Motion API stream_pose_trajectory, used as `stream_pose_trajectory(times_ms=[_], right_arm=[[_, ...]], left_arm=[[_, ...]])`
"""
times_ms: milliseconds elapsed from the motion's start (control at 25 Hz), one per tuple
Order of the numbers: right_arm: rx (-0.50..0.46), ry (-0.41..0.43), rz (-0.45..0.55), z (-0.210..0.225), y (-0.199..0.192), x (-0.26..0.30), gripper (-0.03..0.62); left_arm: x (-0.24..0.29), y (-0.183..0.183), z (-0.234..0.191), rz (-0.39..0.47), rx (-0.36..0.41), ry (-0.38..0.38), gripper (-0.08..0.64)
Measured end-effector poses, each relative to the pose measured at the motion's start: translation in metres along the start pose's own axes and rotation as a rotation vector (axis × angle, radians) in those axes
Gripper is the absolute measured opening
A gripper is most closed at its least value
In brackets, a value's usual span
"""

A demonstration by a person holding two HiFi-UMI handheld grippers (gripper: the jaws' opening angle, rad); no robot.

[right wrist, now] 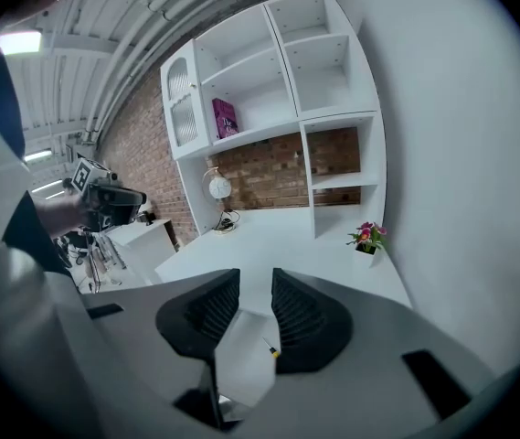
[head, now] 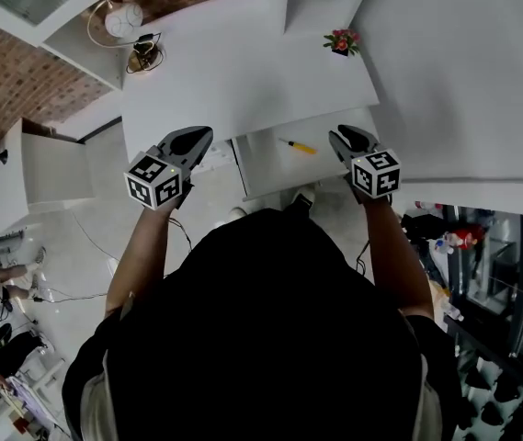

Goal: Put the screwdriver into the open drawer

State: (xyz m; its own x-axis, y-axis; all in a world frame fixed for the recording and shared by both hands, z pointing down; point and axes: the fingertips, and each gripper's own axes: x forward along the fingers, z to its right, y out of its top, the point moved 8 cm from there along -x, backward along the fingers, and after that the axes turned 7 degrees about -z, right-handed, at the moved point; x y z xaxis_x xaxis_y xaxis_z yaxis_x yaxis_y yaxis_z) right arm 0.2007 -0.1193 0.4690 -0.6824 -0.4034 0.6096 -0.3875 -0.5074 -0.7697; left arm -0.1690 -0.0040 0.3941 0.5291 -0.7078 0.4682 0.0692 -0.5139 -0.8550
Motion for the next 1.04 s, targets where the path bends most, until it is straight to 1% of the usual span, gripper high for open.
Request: stream_pose_trajectory(times_ms=[320, 560, 760, 880, 1040], right_arm=[[0.039, -0.065, 0.035, -0.003, -0.012, -0.027, 0.117], [0.053, -0.122, 0.020, -0.006, -0.021, -0.042, 0.117], [0.082, -0.133, 0.055, -0.006, -0.032, -0.047, 0.115], [0.094, -0.151, 0.058, -0.010, -0.033, -0.055, 0.115], [0.108, -0.151, 0.070, -0.020, -0.032, -0.054, 0.115]], left_arm=[[0.012, 0.007, 0.005, 0.000, 0.034, -0.051, 0.017], [0.018, 0.009, 0.008, -0.004, 0.040, -0.093, 0.017], [0.026, 0.011, 0.008, -0.009, 0.051, -0.114, 0.017], [0.028, 0.013, 0.010, -0.016, 0.077, -0.124, 0.017], [0.024, 0.014, 0.009, -0.028, 0.105, -0.126, 0.017]])
